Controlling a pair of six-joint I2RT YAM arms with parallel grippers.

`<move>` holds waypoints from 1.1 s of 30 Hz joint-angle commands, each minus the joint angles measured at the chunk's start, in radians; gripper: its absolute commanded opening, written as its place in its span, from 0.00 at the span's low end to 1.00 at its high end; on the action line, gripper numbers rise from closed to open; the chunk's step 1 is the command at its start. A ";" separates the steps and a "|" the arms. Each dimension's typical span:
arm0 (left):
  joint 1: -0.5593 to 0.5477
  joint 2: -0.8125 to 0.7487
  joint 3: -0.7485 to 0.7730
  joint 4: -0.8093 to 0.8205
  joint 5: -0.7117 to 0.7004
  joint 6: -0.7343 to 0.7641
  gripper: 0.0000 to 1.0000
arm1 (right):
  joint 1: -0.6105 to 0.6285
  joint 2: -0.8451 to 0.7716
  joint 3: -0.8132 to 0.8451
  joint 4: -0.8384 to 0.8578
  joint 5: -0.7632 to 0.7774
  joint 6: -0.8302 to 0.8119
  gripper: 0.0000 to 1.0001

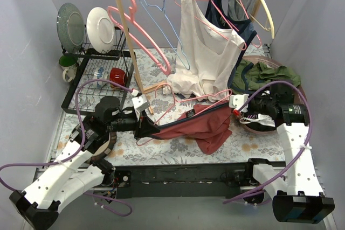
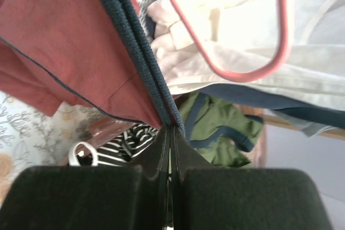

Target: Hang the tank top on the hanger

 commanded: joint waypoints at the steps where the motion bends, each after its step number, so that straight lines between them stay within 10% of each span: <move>1: 0.000 -0.004 0.028 -0.059 0.033 0.041 0.00 | -0.050 0.024 0.080 0.004 -0.012 -0.062 0.01; 33: 0.000 0.068 0.082 -0.111 0.039 0.127 0.00 | -0.052 0.126 0.250 -0.100 -0.059 -0.082 0.01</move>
